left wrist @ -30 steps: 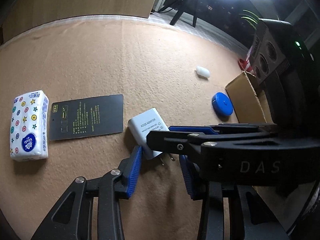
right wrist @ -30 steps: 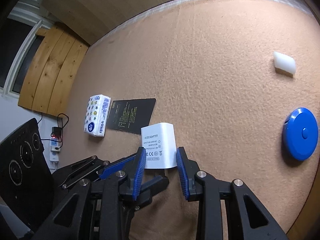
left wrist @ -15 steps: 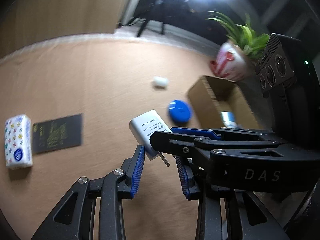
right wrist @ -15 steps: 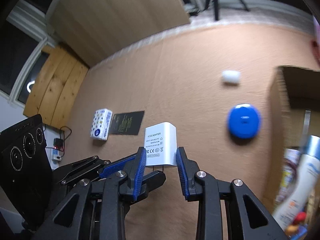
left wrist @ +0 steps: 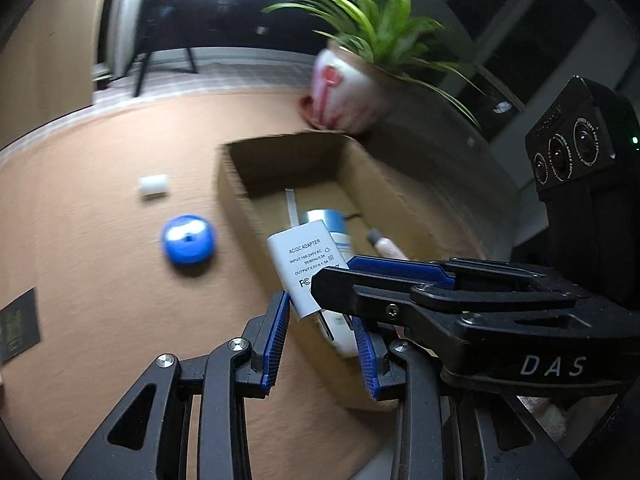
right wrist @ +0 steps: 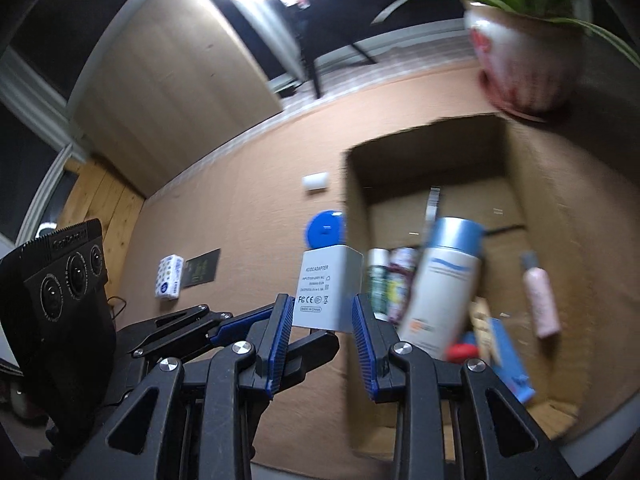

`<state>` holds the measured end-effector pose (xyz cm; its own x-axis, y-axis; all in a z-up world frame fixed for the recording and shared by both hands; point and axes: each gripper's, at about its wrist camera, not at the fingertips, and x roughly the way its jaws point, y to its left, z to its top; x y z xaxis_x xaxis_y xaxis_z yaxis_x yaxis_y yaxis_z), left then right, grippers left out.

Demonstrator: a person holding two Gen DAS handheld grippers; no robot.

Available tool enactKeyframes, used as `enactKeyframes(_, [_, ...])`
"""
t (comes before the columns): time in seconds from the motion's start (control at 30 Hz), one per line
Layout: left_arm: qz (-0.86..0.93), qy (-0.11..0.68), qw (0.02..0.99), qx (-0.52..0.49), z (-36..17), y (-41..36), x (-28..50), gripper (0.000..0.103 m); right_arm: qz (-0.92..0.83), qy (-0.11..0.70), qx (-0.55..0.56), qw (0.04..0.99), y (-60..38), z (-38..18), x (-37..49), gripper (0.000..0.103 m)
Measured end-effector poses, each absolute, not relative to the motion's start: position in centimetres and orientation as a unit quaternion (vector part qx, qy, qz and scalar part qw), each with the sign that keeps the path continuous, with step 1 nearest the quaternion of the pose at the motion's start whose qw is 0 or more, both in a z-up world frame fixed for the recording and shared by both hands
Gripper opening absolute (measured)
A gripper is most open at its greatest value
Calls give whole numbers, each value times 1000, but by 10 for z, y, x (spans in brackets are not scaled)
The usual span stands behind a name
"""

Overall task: Organize objects
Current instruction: 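Carry the white charger into the box and open the right tool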

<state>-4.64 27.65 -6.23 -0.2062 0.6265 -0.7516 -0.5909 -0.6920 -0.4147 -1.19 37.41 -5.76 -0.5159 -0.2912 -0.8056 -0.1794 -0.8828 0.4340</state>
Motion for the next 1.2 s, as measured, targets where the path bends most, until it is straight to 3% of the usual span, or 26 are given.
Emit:
enactKeyframes(0.43, [754, 19, 427, -499, -65, 337, -20, 34, -833, -266, 484, -5, 415, -65, 21, 28])
enactKeyframes(0.47, [753, 19, 426, -501, -66, 338, -21, 37, -835, -264, 483, -8, 415, -65, 21, 29])
enactKeyframes(0.5, [753, 20, 424, -503, -67, 338, -21, 46, -836, -260, 483, -15, 414, -65, 21, 34])
enactKeyframes(0.57, [759, 28, 415, -502, -67, 338, -21, 65, -838, -254, 482, -36, 416, -65, 21, 53])
enactKeyframes(0.6, [763, 30, 411, -497, -66, 337, -21, 66, -839, -255, 478, -40, 417, -65, 21, 56])
enactKeyframes(1.2, [785, -10, 351, -510, -67, 264, -40, 66, -847, -243, 472, 0, 380, -53, 3, 56])
